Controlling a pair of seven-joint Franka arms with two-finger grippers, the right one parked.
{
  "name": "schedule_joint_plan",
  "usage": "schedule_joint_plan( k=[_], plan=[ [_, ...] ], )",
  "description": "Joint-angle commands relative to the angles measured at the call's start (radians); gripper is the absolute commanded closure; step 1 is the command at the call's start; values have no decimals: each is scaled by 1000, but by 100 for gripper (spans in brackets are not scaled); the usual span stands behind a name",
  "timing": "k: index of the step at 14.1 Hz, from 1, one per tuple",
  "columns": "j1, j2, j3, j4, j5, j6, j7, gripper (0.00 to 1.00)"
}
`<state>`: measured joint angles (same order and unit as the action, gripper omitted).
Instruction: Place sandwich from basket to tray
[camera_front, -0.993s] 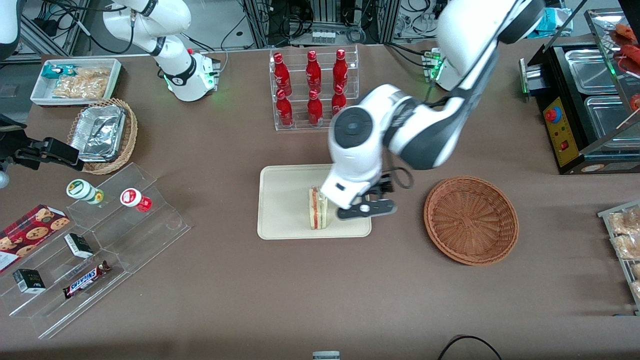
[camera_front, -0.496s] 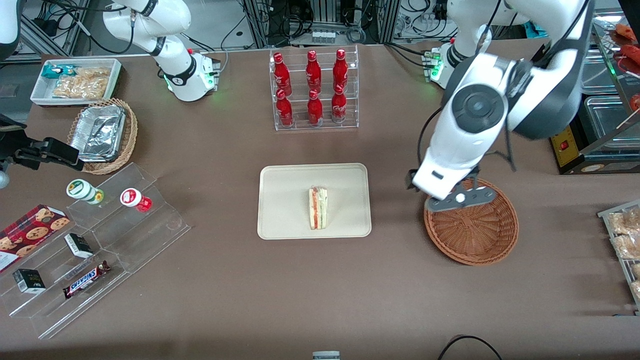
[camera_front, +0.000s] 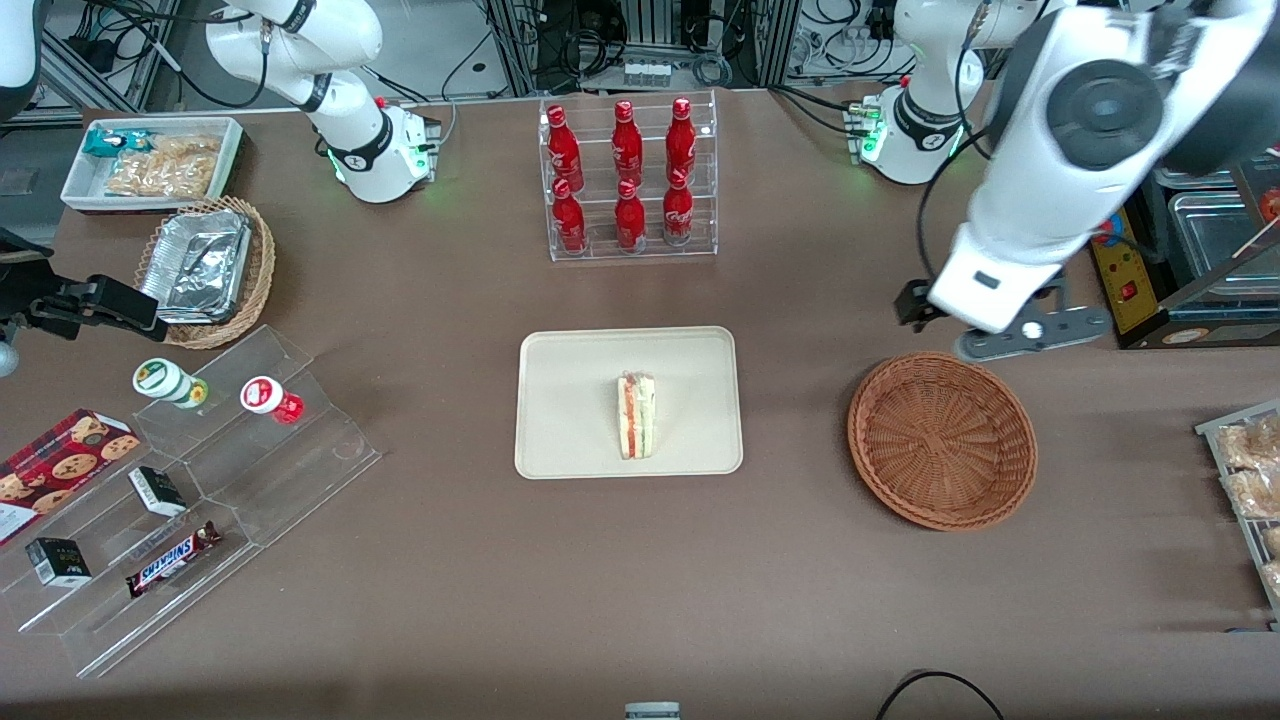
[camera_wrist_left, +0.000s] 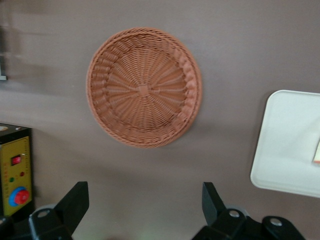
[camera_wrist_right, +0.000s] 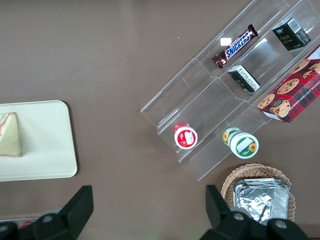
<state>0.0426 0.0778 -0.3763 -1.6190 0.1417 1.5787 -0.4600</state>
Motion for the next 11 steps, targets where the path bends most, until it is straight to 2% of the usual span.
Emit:
schedule_joint_plan(
  k=[1, 4, 7, 11],
  plan=[
    [71, -42, -4, 8, -33, -41, 95, 0],
    [124, -35, -4, 66, -37, -94, 157, 0],
    [229, -35, -3, 114, -123, -124, 272, 0],
    [246, -35, -3, 128, -116, -148, 307, 0]
  ],
)
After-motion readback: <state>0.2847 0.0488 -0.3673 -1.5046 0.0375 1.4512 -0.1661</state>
